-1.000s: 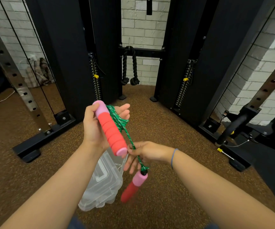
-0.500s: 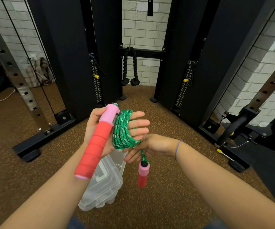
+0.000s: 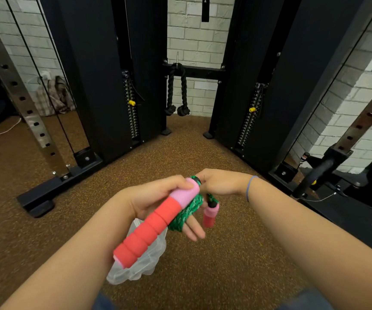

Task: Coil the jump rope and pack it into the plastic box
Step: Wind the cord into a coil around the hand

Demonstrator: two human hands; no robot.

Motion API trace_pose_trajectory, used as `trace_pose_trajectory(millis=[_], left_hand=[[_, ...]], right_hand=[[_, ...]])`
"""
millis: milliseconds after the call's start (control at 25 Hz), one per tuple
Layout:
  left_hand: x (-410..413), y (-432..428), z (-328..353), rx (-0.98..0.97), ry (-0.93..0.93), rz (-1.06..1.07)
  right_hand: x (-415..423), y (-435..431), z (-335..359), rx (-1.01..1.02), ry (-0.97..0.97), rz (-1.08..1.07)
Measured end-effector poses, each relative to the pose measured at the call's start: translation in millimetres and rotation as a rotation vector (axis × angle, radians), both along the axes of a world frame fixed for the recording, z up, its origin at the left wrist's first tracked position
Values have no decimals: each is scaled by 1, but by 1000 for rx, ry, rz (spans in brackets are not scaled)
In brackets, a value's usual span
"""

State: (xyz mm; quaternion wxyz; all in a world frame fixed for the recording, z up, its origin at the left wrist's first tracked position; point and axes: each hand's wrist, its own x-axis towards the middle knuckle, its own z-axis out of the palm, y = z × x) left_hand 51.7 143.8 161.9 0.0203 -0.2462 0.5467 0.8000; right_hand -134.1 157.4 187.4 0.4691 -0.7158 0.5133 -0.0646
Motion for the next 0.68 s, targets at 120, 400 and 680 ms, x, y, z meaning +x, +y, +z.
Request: trace_pose_trajectory(millis=[120, 400, 680], left_hand=[[-3, 8, 10, -21, -64, -88], [-7, 7, 9, -419, -301, 97], [-9, 3, 0, -1066, -461, 428]], right_hand=[[3, 0, 3, -87, 198, 21], [5, -5, -6, -182, 312, -63], [9, -10, -1, -164, 233, -159]])
